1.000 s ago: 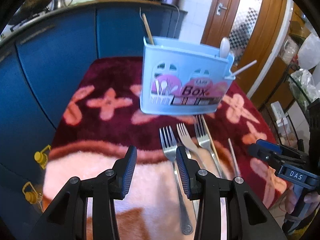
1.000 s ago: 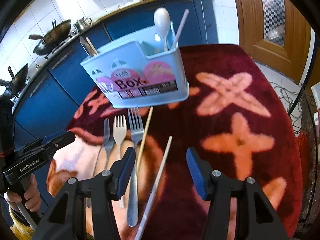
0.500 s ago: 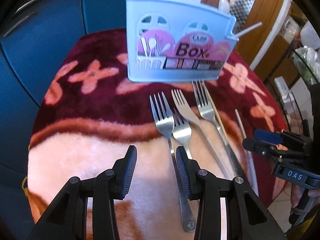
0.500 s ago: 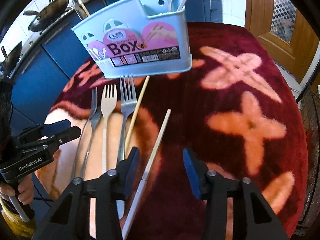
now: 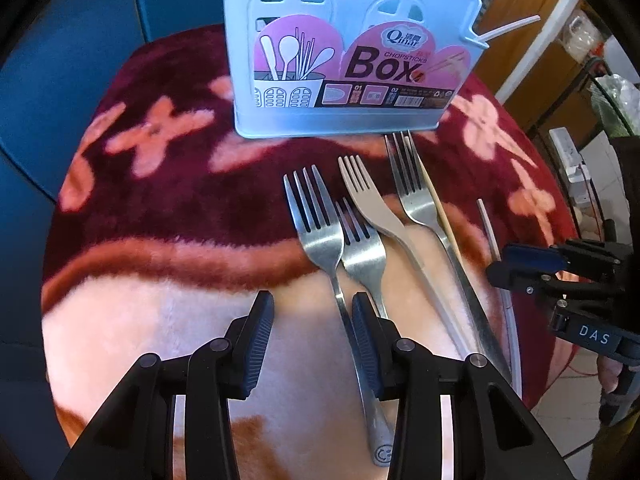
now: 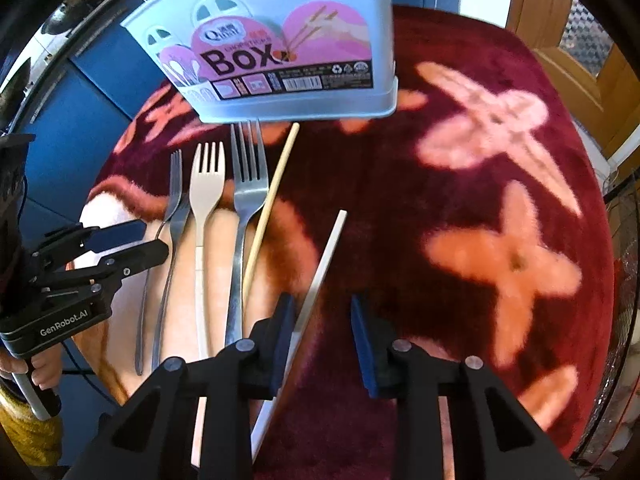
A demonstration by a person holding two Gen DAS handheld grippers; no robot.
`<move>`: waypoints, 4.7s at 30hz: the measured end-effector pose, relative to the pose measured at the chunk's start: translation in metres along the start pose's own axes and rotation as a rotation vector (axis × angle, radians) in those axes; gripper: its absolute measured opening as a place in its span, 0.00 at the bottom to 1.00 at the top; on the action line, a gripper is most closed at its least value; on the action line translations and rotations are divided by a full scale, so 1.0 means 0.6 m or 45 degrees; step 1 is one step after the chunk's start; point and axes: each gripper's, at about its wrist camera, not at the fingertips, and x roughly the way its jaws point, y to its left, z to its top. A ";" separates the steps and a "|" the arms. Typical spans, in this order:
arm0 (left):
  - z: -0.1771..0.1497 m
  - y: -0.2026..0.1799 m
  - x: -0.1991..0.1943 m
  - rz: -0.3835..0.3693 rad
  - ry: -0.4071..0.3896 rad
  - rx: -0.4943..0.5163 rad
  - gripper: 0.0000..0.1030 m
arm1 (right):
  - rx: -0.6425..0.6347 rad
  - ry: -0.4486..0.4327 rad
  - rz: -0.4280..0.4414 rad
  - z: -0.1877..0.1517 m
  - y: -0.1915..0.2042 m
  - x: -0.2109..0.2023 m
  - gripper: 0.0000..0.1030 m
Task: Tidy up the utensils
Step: 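Lower both open tools toward the forks and chopsticks on the blanket, then grasp a silver fork with the left tool while the right tool grasps a white chopstick, then carry the fork and chopstick with both tools down into the blue box, then open both tools to release the fork and chopstick in the box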
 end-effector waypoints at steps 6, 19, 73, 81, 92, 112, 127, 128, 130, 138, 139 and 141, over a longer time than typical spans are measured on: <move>0.021 -0.002 0.011 -0.005 0.090 0.050 0.38 | -0.024 0.125 -0.024 0.027 0.007 0.014 0.28; 0.037 0.007 0.011 -0.086 0.147 0.021 0.08 | 0.039 0.118 0.070 0.036 -0.002 0.005 0.06; 0.068 0.027 -0.255 -0.155 -0.770 -0.133 0.01 | 0.147 -1.011 0.149 -0.003 -0.029 -0.253 0.06; 0.128 0.039 -0.283 -0.089 -0.861 -0.161 0.01 | 0.130 -1.055 0.130 0.030 -0.034 -0.264 0.06; 0.188 0.047 -0.300 0.004 -0.978 -0.179 0.01 | 0.107 -1.124 0.094 0.079 -0.039 -0.282 0.06; 0.229 0.050 -0.185 0.055 -0.869 -0.166 0.01 | 0.029 -1.031 -0.019 0.172 -0.017 -0.193 0.06; 0.223 0.043 -0.113 0.014 -0.739 -0.164 0.01 | 0.054 -0.908 0.032 0.180 -0.029 -0.135 0.07; 0.223 0.044 -0.111 0.014 -0.732 -0.167 0.01 | 0.054 -0.902 0.041 0.180 -0.029 -0.133 0.07; 0.225 0.044 -0.111 0.006 -0.729 -0.173 0.02 | 0.055 -0.893 0.048 0.180 -0.029 -0.131 0.11; 0.216 0.035 -0.122 -0.006 -0.710 -0.154 0.24 | 0.074 -0.928 0.102 0.171 -0.031 -0.150 0.26; 0.214 0.033 -0.124 -0.013 -0.708 -0.151 0.26 | 0.077 -0.934 0.106 0.170 -0.030 -0.153 0.27; 0.210 0.028 -0.131 -0.030 -0.704 -0.143 0.33 | 0.079 -0.955 0.109 0.163 -0.029 -0.163 0.28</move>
